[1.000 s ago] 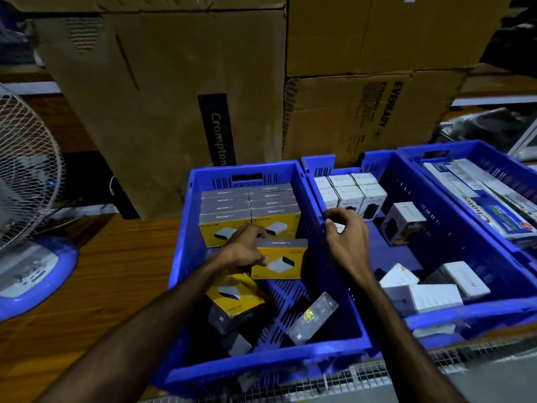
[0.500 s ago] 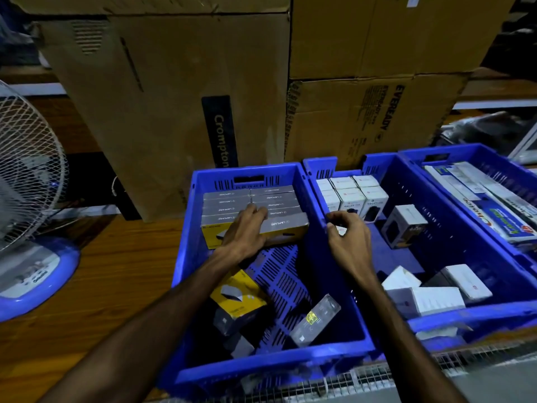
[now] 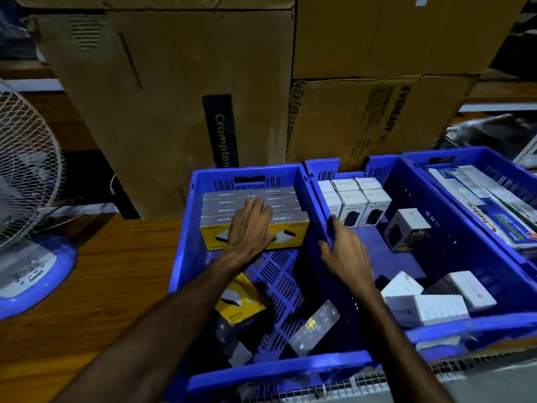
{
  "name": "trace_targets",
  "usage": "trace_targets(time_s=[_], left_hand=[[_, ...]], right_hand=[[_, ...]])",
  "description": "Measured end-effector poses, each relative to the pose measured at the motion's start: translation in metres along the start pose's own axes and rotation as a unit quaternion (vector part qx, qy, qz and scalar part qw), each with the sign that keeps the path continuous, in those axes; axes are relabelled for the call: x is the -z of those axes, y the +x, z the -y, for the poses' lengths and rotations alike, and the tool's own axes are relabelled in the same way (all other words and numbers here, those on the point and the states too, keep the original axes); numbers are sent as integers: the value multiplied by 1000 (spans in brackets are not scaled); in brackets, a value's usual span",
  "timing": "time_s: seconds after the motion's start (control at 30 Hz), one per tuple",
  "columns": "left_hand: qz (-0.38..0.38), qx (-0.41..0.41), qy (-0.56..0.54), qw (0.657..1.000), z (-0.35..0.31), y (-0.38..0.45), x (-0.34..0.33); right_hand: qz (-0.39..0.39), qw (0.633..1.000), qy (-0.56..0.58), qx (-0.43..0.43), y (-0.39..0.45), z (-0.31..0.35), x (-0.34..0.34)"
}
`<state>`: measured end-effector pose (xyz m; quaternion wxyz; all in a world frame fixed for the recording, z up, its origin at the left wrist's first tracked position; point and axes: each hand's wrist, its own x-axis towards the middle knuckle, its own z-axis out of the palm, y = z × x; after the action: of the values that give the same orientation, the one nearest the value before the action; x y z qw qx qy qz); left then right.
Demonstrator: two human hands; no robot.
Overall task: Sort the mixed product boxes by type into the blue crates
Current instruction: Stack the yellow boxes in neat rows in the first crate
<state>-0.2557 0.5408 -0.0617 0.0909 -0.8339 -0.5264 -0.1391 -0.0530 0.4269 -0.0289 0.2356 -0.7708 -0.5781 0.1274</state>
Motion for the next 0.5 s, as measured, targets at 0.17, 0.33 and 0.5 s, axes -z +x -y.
trace_targets(time_s=[0.17,0.33,0.5], left_hand=[[37,-1,8,999,-1,1,-10],[70,1,-12,997,-5,1,-14],[76,24,-4,997,-10,-4,-15]], right_hand=[[7,1000,-3,-1,-1,1,0],[8,1000,-18,5,-2,1,-1],[10,999,-33,7,-3,3,-1]])
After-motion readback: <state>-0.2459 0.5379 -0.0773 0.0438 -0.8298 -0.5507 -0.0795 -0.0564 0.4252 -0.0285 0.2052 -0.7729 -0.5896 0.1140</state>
